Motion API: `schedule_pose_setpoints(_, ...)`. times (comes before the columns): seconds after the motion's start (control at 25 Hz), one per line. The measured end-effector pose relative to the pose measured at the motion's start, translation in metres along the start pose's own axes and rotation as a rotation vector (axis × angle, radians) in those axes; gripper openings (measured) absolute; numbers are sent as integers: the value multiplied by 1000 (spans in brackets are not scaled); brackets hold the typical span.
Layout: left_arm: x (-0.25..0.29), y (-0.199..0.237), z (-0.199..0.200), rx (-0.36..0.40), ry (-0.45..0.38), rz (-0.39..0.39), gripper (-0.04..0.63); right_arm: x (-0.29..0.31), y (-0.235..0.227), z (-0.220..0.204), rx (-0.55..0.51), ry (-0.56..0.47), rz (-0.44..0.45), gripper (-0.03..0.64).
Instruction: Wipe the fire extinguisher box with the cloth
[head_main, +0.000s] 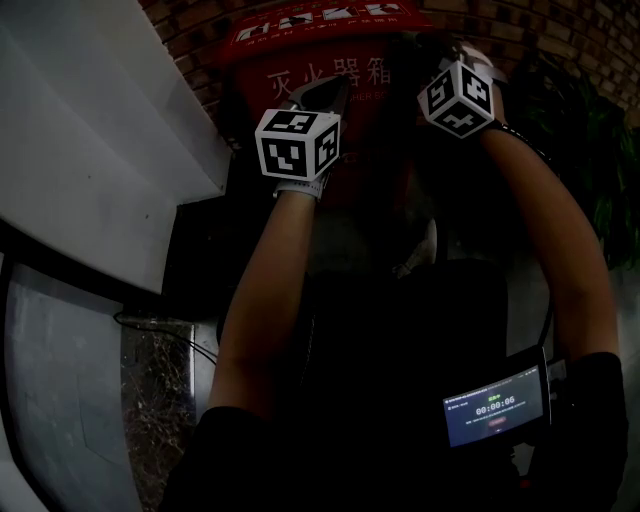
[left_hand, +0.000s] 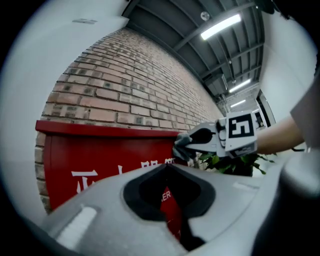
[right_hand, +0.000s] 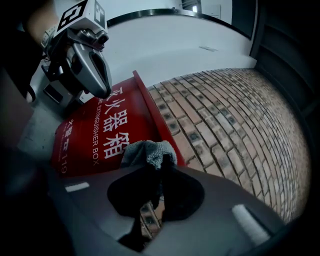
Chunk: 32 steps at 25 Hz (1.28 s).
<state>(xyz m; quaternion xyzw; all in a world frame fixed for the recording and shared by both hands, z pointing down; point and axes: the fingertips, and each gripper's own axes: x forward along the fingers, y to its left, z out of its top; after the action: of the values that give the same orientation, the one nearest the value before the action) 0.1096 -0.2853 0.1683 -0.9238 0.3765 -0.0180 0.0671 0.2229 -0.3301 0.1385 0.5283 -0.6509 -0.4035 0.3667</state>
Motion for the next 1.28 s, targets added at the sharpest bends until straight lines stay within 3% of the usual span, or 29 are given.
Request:
schedule_pose_setpoints(0.28,-20,14,-7,-66,-37,4,3,-17,-6,-5,80,24,-24,32)
schedule_pose_setpoints(0.52,-44,41,-19,-44,-32,70,3,-26,19,60,21,-93,7,32)
schedule_pose_setpoints(0.92,-81,111,-29,-32,12,195,3,21,94,158,-56,-210,116,32)
schedule_pose_setpoints(1.28,-88,146,-32,-71,-39,235,3,53,126,233,-160,-299,105,32)
